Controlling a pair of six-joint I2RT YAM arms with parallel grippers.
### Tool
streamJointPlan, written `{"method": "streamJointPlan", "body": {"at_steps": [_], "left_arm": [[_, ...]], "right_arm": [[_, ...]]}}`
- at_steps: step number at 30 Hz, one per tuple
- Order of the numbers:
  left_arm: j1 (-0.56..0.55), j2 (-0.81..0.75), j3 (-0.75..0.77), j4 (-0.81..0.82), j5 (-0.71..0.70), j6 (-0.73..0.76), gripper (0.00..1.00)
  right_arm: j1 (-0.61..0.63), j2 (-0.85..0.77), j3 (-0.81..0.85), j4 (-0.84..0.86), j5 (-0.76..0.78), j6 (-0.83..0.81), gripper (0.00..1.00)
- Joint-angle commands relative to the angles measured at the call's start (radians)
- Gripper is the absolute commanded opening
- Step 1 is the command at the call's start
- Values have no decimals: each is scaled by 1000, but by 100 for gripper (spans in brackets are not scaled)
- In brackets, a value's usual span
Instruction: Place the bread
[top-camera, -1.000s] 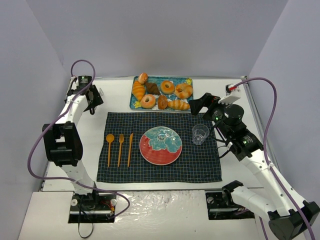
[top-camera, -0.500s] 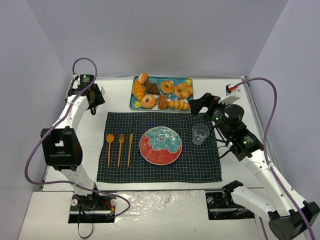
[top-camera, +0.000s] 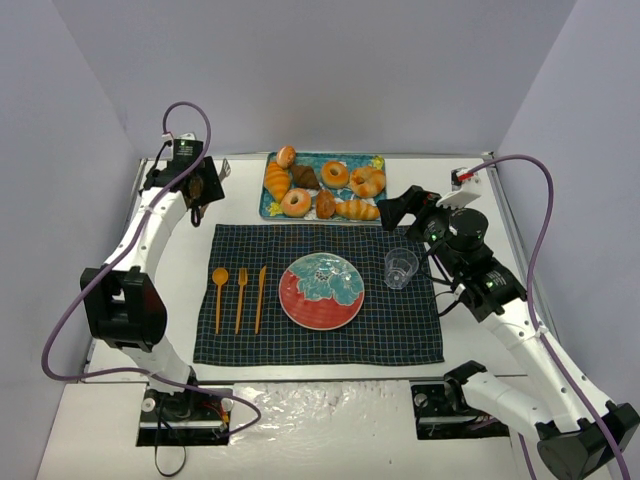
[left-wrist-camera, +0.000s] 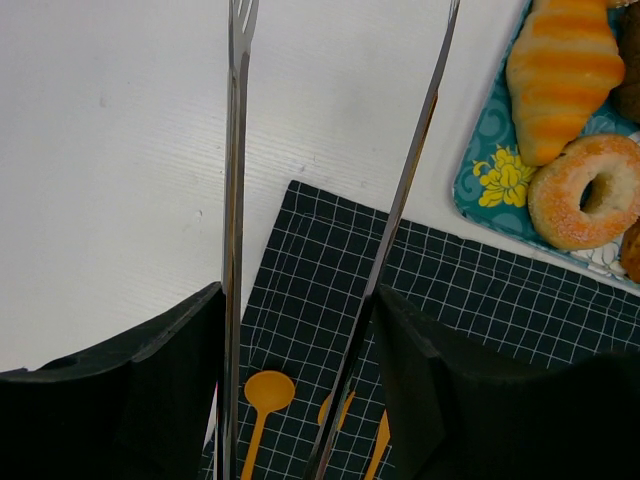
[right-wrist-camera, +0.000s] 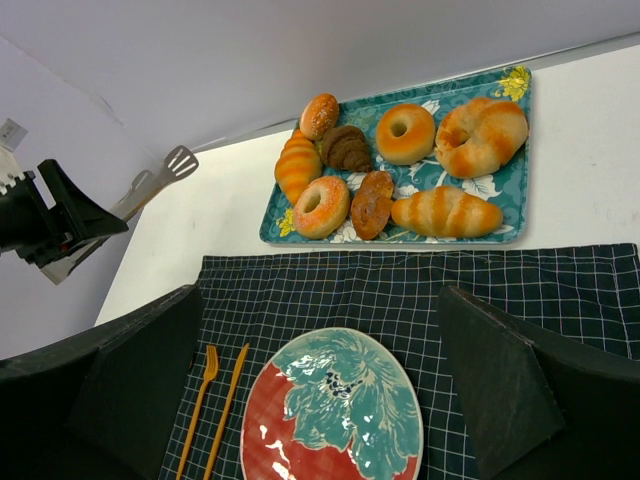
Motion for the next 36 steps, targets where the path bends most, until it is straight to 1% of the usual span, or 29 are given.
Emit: {"method": "streamJointPlan", "body": {"at_steps": [1, 14, 23, 36], "left_arm": [[-35, -80, 69, -8, 11, 27, 53], [-155, -81, 113, -36, 20, 42, 53], [-224, -65, 116, -35, 21, 38, 52], [-336, 5, 130, -25, 14, 28, 52]], "right_arm": [[7, 6, 11, 82, -2, 3, 100], [8, -3, 2, 81, 11, 7, 100], [7, -11, -3, 75, 17, 12, 100], [7, -28, -6, 57, 36, 11, 100]]}}
